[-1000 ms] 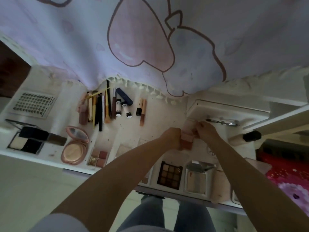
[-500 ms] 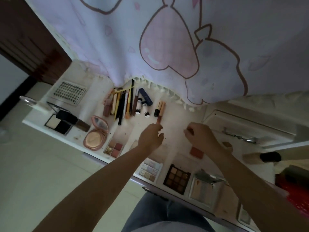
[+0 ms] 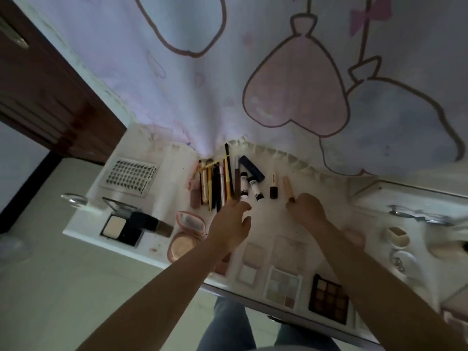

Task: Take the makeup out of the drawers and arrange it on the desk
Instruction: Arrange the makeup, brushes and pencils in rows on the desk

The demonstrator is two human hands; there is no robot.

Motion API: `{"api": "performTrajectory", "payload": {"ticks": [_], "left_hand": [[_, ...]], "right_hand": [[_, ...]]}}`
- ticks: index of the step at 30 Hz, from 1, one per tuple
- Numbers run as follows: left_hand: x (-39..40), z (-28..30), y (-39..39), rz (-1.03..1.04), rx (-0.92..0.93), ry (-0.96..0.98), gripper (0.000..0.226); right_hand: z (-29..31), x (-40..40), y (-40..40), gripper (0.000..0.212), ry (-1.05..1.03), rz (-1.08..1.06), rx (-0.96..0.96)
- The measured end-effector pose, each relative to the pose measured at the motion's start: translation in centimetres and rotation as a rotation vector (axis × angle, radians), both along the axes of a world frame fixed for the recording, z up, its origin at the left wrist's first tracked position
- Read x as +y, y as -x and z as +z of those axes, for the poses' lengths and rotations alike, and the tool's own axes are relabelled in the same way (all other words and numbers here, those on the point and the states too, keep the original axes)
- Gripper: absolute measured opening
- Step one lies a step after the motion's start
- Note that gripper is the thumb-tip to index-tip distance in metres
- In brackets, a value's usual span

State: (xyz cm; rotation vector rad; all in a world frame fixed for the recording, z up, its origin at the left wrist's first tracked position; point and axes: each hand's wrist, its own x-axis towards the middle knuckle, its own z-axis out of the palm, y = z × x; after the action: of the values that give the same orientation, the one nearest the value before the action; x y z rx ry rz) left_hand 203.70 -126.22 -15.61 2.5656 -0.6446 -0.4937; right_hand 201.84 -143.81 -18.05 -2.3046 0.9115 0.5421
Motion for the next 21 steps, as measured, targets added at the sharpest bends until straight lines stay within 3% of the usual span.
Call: {"api": "performTrajectory", "payload": {"ticks": [6,8,11,13,18,20,21], "left_hand": [[-2.1,1.8,-3.3,-0.375,-0.259,0.034,0.046],[-3.6,2.3,-3.4,-0.479,-0.402,0.095,0.04],[-5.0,2.9,-2.7,-0.597,-0.52,0.221,0.021],[-5.3,4.1,-2.3,-0.649,-0.585,0.296,0.02],[-5.0,8.2,-1.9,-0.69,-0.522,0.238,0.038],[-4.8,9.5,-1.9,-0.799,-0.357,0.242,0.038],[-4.5,9.9,-2.0,-0.832,-0.186,0.257,0.034]], "right_hand": [[6.9,0.1,2.8,0.024,0.187,0.029,-0.172],[9.5,0.6,3.5,0.023,0.109,0.03,-0.261],[11.8,0.9,4.0,0.024,0.04,-0.108,-0.385],[12.3,0.8,4.5,0.024,0.057,-0.224,-0.458],[13.7,1.7,6.0,0.013,0.08,-0.298,-0.793],[14.4,2.1,6.8,0.011,0.101,-0.231,-0.915],[14.8,2.2,7.2,0.011,0.116,-0.166,-0.94]]}}
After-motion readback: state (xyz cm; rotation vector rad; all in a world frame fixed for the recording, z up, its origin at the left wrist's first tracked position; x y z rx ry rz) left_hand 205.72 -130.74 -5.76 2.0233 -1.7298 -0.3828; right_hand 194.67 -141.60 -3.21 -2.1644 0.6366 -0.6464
